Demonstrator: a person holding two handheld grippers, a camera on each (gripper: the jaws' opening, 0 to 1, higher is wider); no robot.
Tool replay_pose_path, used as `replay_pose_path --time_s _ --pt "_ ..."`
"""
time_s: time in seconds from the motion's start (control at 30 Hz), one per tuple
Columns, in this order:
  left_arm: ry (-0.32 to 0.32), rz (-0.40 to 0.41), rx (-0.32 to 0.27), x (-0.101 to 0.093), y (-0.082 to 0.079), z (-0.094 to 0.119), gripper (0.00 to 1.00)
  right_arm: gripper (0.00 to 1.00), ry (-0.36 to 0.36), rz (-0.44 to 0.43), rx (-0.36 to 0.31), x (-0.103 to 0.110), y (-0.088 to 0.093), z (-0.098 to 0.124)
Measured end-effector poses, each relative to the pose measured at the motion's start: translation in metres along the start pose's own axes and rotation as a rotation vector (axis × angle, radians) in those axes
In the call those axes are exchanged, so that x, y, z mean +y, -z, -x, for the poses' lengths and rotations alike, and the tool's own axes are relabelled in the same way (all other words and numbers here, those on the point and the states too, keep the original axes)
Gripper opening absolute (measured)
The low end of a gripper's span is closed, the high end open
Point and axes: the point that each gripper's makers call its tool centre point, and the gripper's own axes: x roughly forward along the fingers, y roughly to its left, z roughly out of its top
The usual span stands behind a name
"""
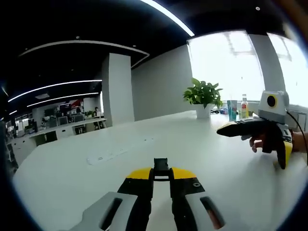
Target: Snap the two parts of the plastic buckle together until the buckle closes and remains connected.
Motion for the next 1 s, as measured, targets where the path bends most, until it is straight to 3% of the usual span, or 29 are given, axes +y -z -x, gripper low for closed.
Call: replay_pose_path --time_s 0.03,0.1,0.6,1.0 --pt "0.017 0.035 0.011 -0.001 0.002 -0.002 0.12 0.87 -0.001 0.0 0.0 0.0 0.0 0.0" --pt "-0.008 0.018 0.003 0.007 0.0 -0.006 0.12 0.87 -0.001 -0.001 0.0 0.0 0.001 0.0" --pt "0.0 0.048 0.0 0.015 0.001 -0.01 0.12 0.86 -0.008 0.001 0.006 0.001 0.001 -0.002" --pt "0.016 0.034 0.011 0.002 0.004 -0.006 0.12 0.86 -0.007 0.007 0.019 0.004 0.003 0.001"
